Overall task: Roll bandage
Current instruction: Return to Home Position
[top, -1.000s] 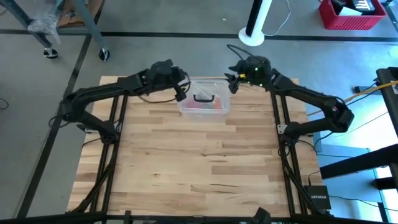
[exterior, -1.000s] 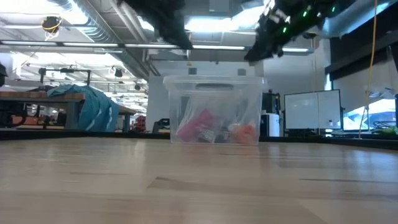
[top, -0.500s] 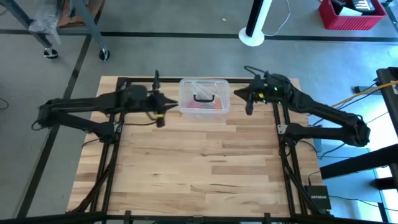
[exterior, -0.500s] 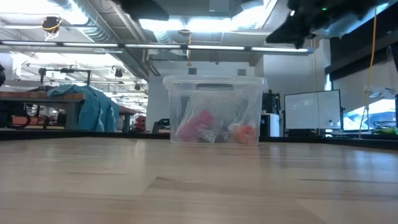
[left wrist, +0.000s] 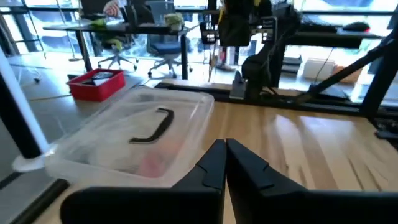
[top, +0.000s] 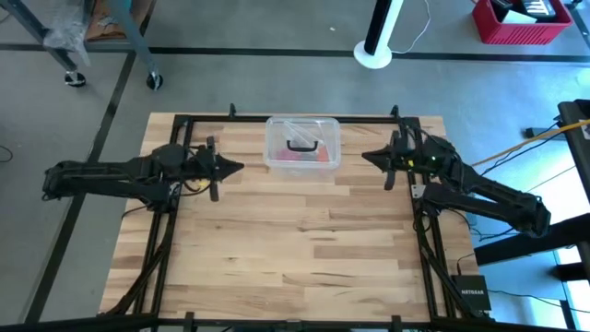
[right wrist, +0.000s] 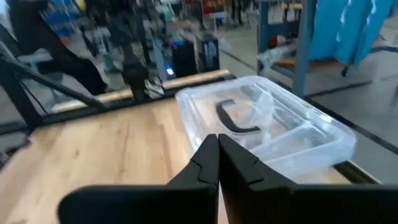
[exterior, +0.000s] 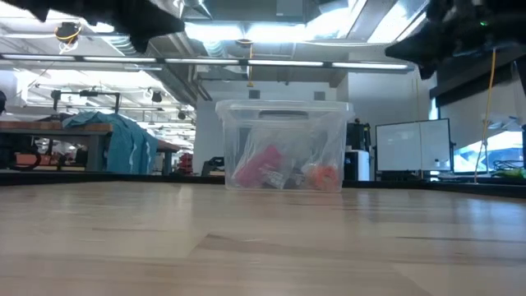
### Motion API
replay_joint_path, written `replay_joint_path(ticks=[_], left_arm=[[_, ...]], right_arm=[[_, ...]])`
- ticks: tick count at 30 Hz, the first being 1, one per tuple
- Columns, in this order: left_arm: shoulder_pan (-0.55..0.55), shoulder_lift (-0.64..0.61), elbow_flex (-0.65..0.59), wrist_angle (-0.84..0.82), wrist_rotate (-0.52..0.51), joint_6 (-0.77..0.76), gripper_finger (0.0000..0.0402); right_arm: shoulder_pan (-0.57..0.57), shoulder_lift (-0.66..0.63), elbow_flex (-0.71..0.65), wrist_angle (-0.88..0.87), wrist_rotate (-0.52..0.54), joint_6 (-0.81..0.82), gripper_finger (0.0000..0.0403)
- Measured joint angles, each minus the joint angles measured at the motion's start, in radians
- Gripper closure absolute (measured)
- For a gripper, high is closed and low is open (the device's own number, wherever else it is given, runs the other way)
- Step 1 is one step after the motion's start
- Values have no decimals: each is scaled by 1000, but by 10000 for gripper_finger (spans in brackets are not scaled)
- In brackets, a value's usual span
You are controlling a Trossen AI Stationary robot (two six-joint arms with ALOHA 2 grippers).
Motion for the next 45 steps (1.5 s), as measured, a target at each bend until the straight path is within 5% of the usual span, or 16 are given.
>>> replay_joint_path(ticks=[9, 20, 28, 35, 41, 45], left_arm=[[-64, -101, -185, 183, 0, -2, 400], [-60, -138, -191, 105, 2, -23, 398], [-52, -174, -345, 279, -1, -30, 396], [-52, -318, -459, 292, -68, -49, 399], [-52, -479, -495, 223, -30, -76, 399], [-51, -558, -521, 190, -30, -77, 395]], right_arm=[[0, -197, -149, 123, -14, 54, 385], [-2, -203, -204, 127, 26, 93, 384], [-2, -203, -363, 255, 81, 160, 384], [-2, -204, -408, 335, 80, 153, 384], [-2, -215, -410, 280, -84, 187, 384], [-2, -224, -410, 289, -82, 189, 384]])
